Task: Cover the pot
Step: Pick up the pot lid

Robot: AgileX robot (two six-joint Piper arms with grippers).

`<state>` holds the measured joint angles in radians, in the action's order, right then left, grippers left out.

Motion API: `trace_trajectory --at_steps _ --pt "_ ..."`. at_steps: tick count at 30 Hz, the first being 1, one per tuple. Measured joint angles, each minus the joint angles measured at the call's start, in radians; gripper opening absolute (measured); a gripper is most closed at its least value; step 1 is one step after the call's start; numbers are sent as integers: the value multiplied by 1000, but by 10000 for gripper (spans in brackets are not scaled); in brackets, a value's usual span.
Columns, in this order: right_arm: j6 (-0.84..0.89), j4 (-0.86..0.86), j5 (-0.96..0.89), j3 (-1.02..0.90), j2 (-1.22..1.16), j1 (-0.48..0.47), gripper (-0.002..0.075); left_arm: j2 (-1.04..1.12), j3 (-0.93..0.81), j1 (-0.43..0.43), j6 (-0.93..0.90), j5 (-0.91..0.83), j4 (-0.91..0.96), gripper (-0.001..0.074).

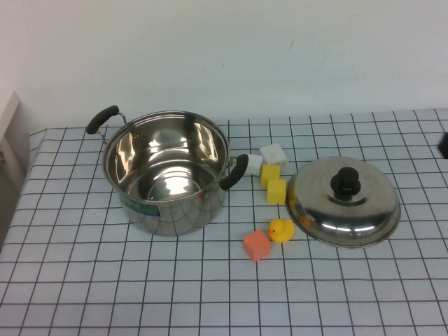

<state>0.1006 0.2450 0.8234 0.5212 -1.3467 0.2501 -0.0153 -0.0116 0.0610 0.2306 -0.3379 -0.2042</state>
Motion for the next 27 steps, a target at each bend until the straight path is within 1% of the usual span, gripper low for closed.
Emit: trace_trajectory --at_steps 1,3,4,6,12,19,27 --pt "-20 -9 47 9 -57 0 367 0 0 0 0 0 0 -3" --pt "-57 -23 96 36 -154 0 448 0 0 0 0 0 0 -3" --pt "-73 -36 109 57 -205 0 475 0 0 0 0 0 0 -3" --pt "-91 -68 121 99 -300 0 503 0 0 0 0 0 0 -3" --pt "-156 -142 144 249 -529 0 523 0 0 0 0 0 0 -2" --pt "-180 -144 163 393 -750 0 524 0 0 0 2 0 0 -2" --pt "-182 -153 163 507 -930 0 525 0 0 0 2 0 0 -3"
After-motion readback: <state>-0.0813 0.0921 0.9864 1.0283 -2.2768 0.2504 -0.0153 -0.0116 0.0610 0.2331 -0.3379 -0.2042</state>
